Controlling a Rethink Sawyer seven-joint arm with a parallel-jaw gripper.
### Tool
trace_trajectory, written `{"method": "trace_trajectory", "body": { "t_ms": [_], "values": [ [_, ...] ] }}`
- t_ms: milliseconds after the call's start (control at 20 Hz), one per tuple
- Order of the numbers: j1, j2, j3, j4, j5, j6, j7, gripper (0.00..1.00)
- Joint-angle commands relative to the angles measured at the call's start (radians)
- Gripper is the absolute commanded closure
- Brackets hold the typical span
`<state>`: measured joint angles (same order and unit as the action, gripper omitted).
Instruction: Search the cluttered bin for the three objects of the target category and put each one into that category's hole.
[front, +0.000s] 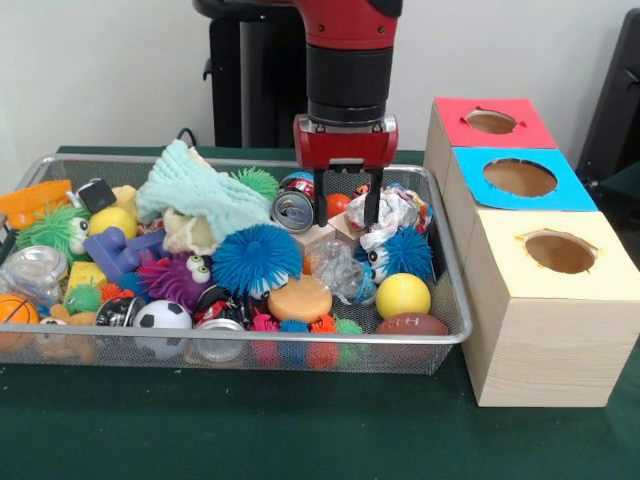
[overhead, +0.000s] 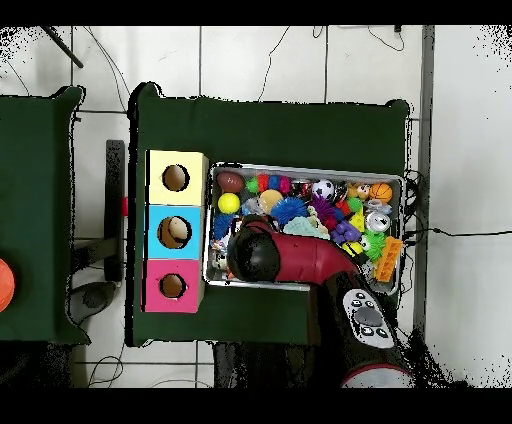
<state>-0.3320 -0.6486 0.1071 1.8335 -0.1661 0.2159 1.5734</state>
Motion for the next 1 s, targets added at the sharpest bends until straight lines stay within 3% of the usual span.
{"method": "trace_trajectory", "body": {
  "t_ms": [50,350,1000],
  "values": [
    [-0.030,0.046,0.100,-0.065,0.041,0.099,0.093,0.00],
    [-0.017,0.153,0.102,-0.159,0.034,0.035,0.097,0.00],
    [0.004,0.177,0.100,-0.204,0.032,0.030,0.113,0.00]
  ]
}}
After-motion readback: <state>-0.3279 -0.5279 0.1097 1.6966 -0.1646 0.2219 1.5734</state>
